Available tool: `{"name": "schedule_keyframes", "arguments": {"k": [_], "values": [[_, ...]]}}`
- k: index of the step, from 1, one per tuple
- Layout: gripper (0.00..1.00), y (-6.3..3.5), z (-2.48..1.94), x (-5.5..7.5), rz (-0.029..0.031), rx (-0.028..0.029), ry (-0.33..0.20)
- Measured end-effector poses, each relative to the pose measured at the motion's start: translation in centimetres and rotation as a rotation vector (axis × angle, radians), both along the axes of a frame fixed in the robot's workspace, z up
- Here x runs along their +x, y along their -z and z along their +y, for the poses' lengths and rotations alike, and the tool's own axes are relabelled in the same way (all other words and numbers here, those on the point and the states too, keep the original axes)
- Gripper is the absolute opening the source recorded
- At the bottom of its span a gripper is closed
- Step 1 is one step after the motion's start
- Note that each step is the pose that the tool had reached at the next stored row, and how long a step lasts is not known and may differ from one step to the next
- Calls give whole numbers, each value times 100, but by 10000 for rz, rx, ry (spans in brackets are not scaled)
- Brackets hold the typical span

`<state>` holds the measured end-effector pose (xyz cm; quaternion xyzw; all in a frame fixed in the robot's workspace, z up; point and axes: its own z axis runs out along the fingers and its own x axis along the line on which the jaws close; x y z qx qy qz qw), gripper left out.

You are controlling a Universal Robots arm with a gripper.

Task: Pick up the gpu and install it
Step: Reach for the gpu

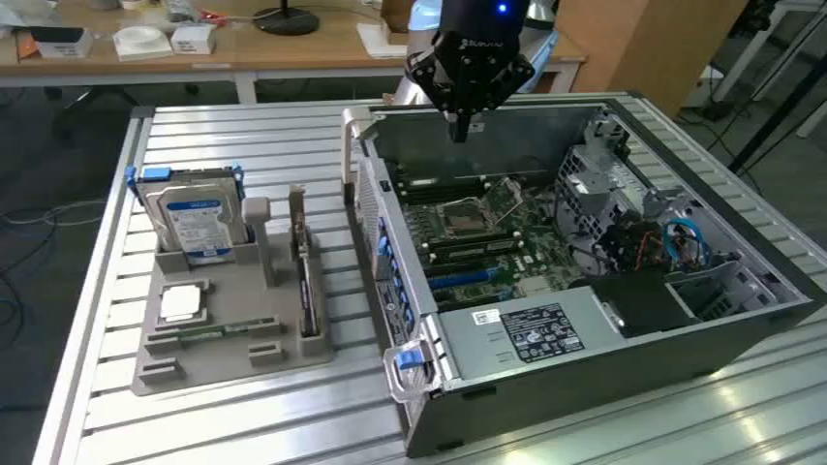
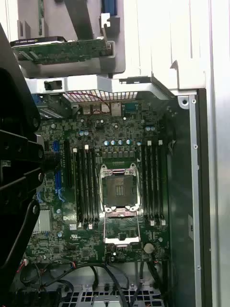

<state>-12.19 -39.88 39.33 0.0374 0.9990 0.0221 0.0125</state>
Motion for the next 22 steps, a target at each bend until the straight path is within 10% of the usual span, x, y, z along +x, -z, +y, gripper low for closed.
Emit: {"name": "schedule_keyframes", "arguments": {"k": [22], "values": [[11,1,0,-59,0,0,0]]}}
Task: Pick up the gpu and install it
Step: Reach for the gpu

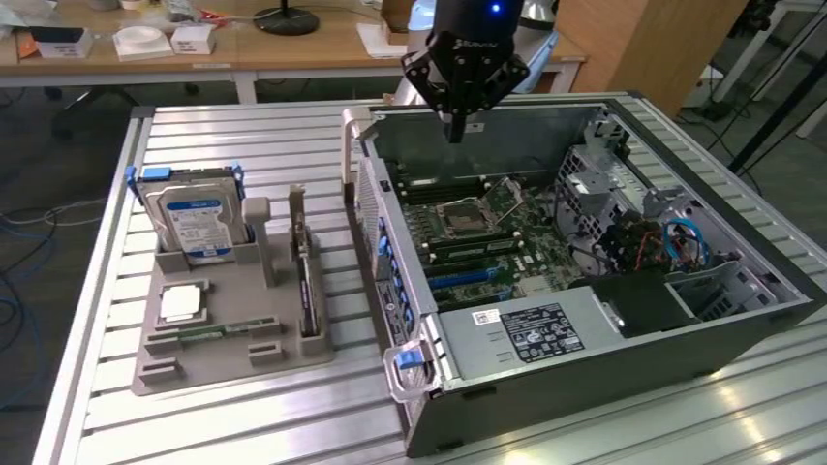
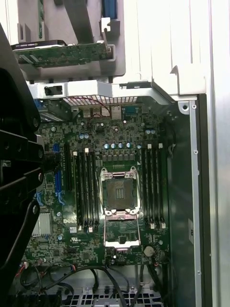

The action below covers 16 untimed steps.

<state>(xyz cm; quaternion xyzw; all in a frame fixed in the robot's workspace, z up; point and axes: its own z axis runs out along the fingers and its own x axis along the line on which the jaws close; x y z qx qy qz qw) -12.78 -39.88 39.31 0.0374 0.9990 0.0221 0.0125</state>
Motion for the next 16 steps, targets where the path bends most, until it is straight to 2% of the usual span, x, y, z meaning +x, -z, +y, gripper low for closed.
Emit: {"name": "schedule_keyframes", "arguments": {"k": [16], "values": [[11,3,0,-40,0,0,0]]}}
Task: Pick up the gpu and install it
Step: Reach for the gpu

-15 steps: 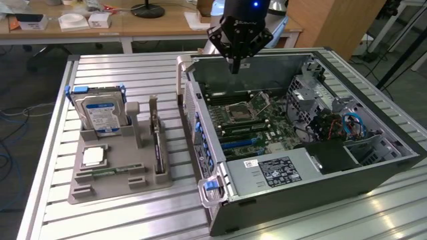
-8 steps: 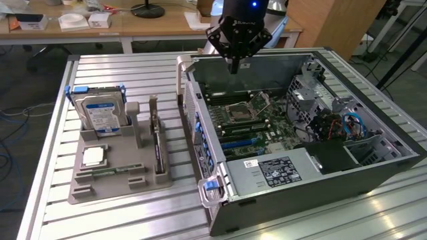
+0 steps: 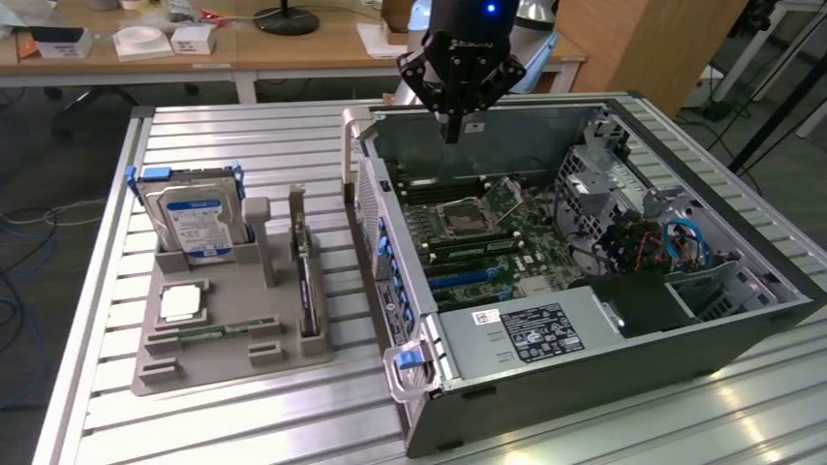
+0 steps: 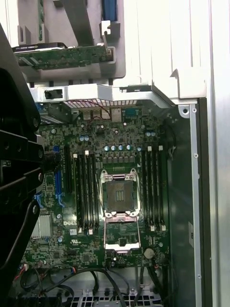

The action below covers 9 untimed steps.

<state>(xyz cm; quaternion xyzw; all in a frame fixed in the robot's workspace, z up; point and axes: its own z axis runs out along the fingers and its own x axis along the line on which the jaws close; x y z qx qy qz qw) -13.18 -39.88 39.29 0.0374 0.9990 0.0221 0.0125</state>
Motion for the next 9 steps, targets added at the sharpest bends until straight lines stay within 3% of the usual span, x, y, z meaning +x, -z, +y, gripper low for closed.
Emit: {"name": "schedule_keyframes", "arguments": {"k": [9], "values": [[11,1,0,-17,0,0,0]]}}
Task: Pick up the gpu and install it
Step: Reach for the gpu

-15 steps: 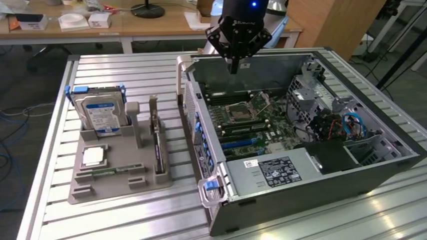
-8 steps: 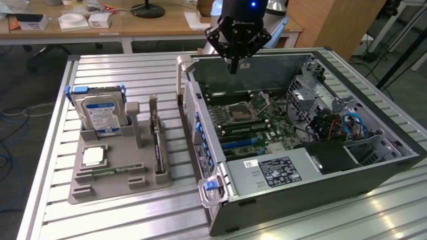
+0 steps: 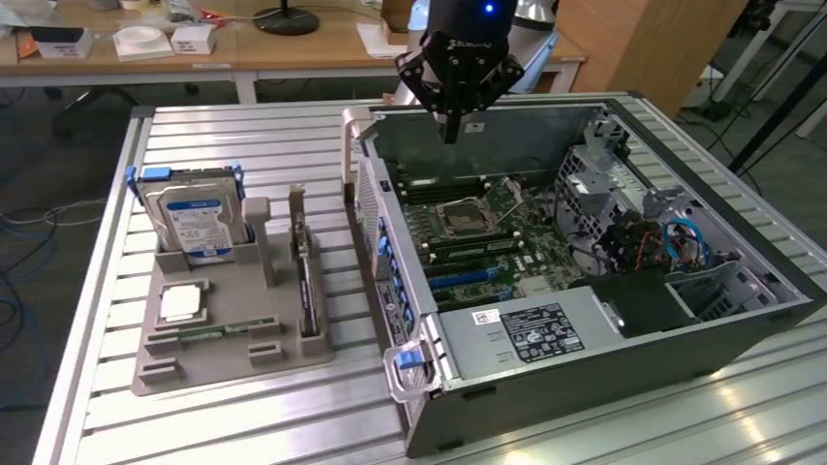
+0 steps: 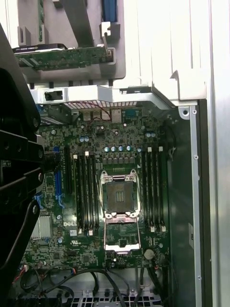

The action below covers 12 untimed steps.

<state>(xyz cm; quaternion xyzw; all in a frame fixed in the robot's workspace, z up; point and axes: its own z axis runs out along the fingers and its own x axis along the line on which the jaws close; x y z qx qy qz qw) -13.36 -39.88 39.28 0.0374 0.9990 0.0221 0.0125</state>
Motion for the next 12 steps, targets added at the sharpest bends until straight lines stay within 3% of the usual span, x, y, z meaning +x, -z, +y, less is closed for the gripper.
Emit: {"name": "schedule_keyframes", "arguments": {"k": [12], "values": [[11,1,0,-26,0,0,0]]}}
